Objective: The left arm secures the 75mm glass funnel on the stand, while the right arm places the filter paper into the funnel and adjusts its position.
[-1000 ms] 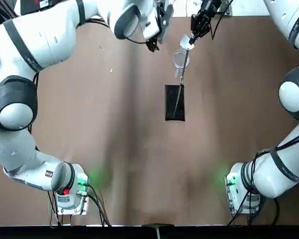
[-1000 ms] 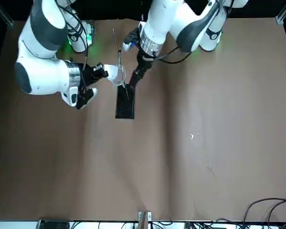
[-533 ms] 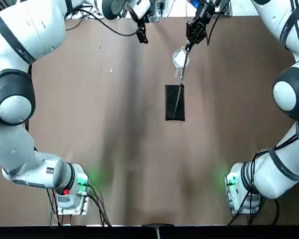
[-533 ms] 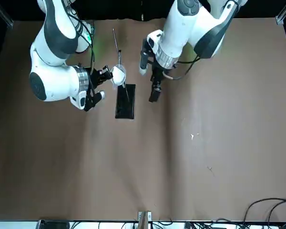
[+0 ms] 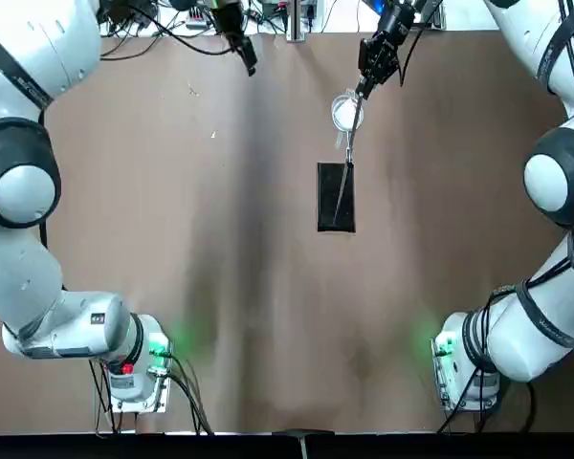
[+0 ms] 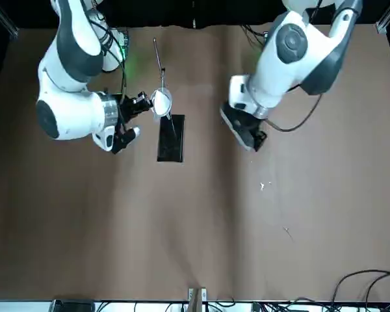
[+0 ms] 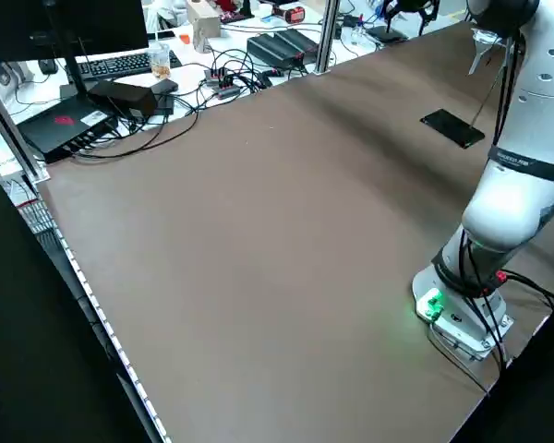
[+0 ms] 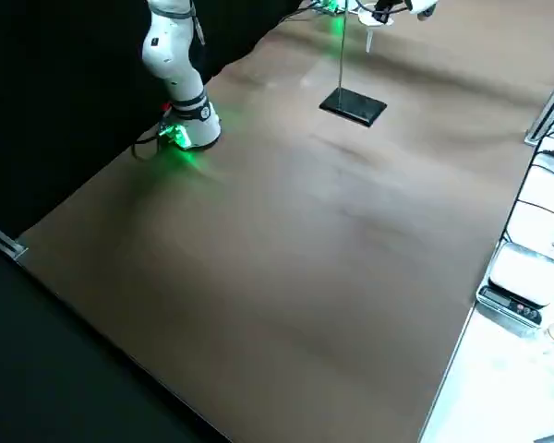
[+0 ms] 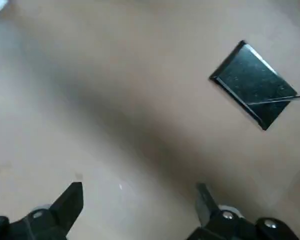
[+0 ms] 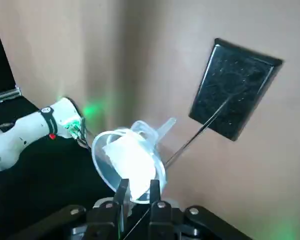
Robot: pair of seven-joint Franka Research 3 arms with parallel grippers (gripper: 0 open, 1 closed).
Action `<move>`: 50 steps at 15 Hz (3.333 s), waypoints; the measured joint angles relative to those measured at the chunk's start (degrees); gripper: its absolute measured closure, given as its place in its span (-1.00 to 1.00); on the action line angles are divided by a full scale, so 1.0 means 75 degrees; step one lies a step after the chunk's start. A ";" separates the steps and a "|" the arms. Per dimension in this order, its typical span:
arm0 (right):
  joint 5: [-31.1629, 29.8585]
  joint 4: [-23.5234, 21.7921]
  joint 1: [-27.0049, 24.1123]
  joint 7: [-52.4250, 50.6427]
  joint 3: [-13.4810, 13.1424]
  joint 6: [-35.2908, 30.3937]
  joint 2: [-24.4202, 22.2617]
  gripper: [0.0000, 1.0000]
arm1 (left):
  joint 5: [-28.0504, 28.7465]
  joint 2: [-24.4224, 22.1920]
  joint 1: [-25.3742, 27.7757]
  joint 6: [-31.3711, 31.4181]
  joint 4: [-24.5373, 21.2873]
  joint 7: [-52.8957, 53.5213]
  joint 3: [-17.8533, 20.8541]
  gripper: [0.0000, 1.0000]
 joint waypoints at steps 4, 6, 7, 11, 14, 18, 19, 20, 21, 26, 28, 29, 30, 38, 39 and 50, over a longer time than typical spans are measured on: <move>-0.0426 0.0043 -0.0894 -0.0255 -0.0088 -0.0020 -0.0010 0.56 | 0.0537 -0.0184 0.0550 -0.1114 0.0032 -0.0957 0.0001 -0.98; -0.1131 0.0050 -0.1263 -0.0378 -0.0099 -0.0034 -0.0053 0.59 | 0.0831 -0.0288 0.0869 -0.1704 0.0040 -0.1092 -0.0003 -0.98; -0.1468 0.0065 -0.1385 -0.0394 -0.0103 -0.0034 -0.0091 0.62 | 0.0871 -0.0325 0.1093 -0.1989 0.0052 -0.1176 -0.0004 -0.98; -0.3367 0.0267 -0.1688 -0.0390 -0.0114 -0.0171 -0.0619 0.62 | 0.0950 -0.0360 0.1642 -0.2797 0.0364 -0.1819 0.0296 -0.98; -0.4380 0.0270 -0.1695 -0.0380 -0.0108 -0.0246 -0.0959 0.55 | 0.0951 -0.0360 0.1650 -0.2891 0.0457 -0.2694 0.0525 -0.98; -0.4841 0.0094 -0.1716 -0.0357 -0.0103 0.0061 -0.1180 0.30 | 0.0969 -0.0360 0.1752 -0.2919 0.0518 -0.3222 0.0639 -0.98; -0.4858 -0.0027 -0.1747 -0.0357 -0.0105 0.0163 -0.1260 0.27 | 0.0970 -0.0361 0.1866 -0.2919 0.0579 -0.3232 0.0652 -0.98; -0.4864 -0.0159 -0.1778 -0.0358 -0.0106 0.0259 -0.1349 0.24 | 0.0972 -0.0364 0.2020 -0.2923 0.0649 -0.3234 0.0663 -0.98; -0.4866 -0.0271 -0.1795 -0.0358 -0.0106 0.0306 -0.1435 0.21 | 0.0972 -0.0377 0.2206 -0.2926 0.0703 -0.3234 0.0660 -0.98; -0.4868 -0.0427 -0.1795 -0.0359 -0.0075 0.0342 -0.1635 -0.60 | 0.0972 -0.0723 0.2705 -0.2938 0.0814 -0.3319 0.0653 -0.98; -0.4871 -0.0432 -0.1795 -0.0359 -0.0057 0.0342 -0.1655 -0.96 | 0.0909 -0.0871 0.2722 -0.2933 0.0814 -0.3741 0.0642 -0.98; -0.4877 -0.0436 -0.1797 -0.0359 -0.0047 0.0343 -0.1663 -1.00 | 0.0783 -0.0952 0.2779 -0.2898 0.0815 -0.3898 0.0642 -0.98; -0.4883 -0.0440 -0.1813 -0.0359 -0.0037 0.0350 -0.1683 -1.00 | 0.0644 -0.1044 0.2861 -0.2864 0.0816 -0.3942 0.0639 -0.98; -0.4930 -0.0881 -0.2781 -0.0371 0.0542 0.0822 -0.2277 -1.00 | 0.0493 -0.1263 0.3009 -0.2854 0.0804 -0.3904 0.0687 -0.98; -0.4935 -0.0910 -0.2781 -0.0371 0.0581 0.0828 -0.2288 -1.00 | 0.0480 -0.1264 0.2806 -0.2854 0.0804 -0.3878 0.0891 -0.98; -0.5016 -0.1071 -0.2675 -0.0361 0.0816 0.0737 -0.2305 -1.00 | -0.0335 -0.1849 0.0238 -0.3067 0.0727 -0.3194 0.4021 -0.99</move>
